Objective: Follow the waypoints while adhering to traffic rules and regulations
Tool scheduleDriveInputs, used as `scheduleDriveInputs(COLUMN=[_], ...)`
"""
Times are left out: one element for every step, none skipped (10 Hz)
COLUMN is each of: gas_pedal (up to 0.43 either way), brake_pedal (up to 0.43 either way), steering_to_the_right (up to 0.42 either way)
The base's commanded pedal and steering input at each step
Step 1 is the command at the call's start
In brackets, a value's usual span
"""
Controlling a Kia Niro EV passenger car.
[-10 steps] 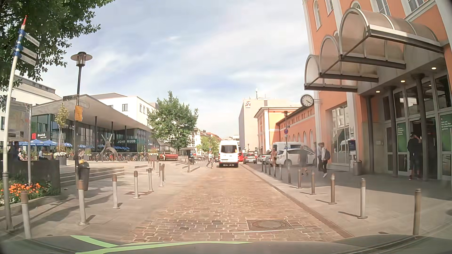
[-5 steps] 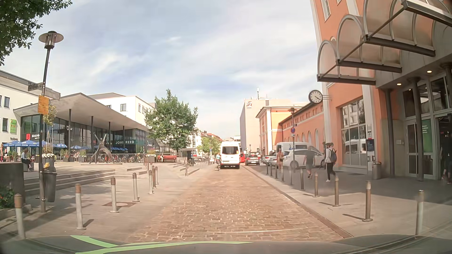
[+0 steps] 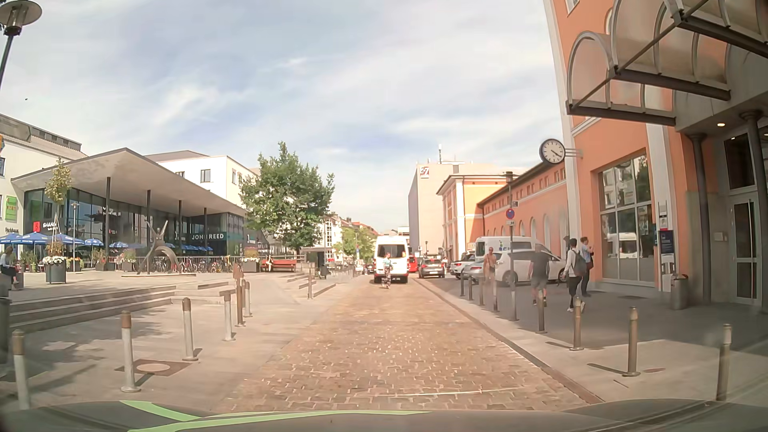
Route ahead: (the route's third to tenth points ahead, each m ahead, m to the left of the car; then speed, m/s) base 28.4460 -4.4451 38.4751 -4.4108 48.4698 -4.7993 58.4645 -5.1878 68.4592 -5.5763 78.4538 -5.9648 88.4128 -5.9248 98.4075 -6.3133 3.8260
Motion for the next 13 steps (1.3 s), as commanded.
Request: scheduleDriveInputs(gas_pedal=[0.02, 0.02, 0.02, 0.02, 0.02, 0.02, 0.02, 0.02, 0.02, 0.02, 0.02, 0.02, 0.028], brake_pedal=[0.0, 0.0, 0.0, 0.0, 0.0, 0.0, 0.0, 0.0, 0.0, 0.0, 0.0, 0.0, 0.0], steering_to_the_right=[-0.001, -0.004, -0.005, 0.0, 0.006, 0.005, 0.002, 0.002, -0.002, -0.003, -0.003, 0.009, 0.014])
